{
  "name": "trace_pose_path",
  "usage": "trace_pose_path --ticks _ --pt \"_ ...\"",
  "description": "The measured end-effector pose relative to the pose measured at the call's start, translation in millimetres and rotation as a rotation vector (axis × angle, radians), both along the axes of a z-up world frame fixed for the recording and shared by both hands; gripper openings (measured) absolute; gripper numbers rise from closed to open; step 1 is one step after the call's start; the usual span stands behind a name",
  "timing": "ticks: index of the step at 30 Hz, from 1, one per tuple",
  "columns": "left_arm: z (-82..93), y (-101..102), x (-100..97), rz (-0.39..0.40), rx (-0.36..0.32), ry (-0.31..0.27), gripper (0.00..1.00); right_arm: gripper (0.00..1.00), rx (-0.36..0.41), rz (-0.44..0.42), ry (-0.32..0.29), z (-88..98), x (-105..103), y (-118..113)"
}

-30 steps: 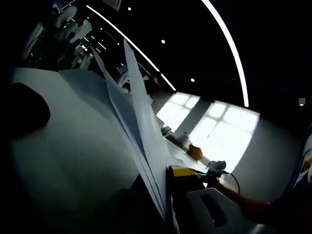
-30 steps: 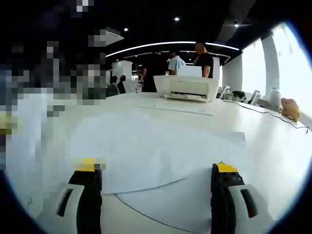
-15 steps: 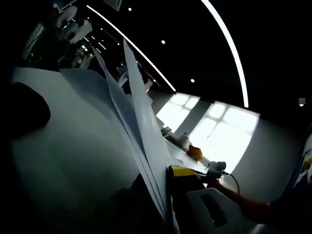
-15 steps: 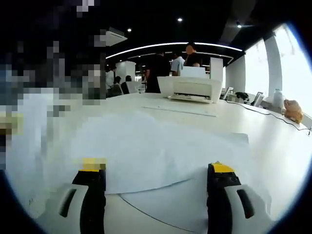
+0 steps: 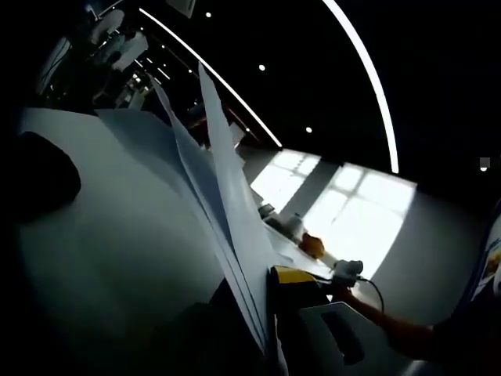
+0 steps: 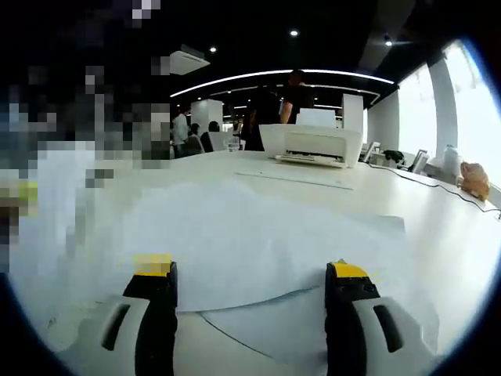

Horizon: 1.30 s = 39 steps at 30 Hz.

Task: Organize the stack of printing papers by aligning and flattening the scattered papers on the table

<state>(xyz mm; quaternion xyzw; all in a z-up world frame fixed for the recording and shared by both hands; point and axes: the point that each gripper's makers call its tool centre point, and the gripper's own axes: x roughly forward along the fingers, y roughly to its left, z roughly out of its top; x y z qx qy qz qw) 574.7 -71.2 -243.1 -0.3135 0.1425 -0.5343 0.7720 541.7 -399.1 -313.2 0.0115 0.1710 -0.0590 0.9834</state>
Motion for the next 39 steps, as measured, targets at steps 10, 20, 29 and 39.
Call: trace_pose_path --ticks 10,20,29,39 --pt "-0.9 0 3.1 0.002 0.006 -0.001 0.07 0.61 -0.001 0.037 -0.005 0.6 1 7" --pt "-1.6 1 8.0 0.001 0.006 -0.003 0.07 0.36 0.0 0.11 -0.009 2.8 0 24" --pt "-2.4 3 12.3 0.002 0.01 -0.006 0.07 0.09 -0.048 0.222 -0.02 3.2 4 48" --pt "-3.0 3 13.1 0.005 0.016 -0.006 0.08 0.04 -0.035 0.228 -0.014 3.3 5 48"
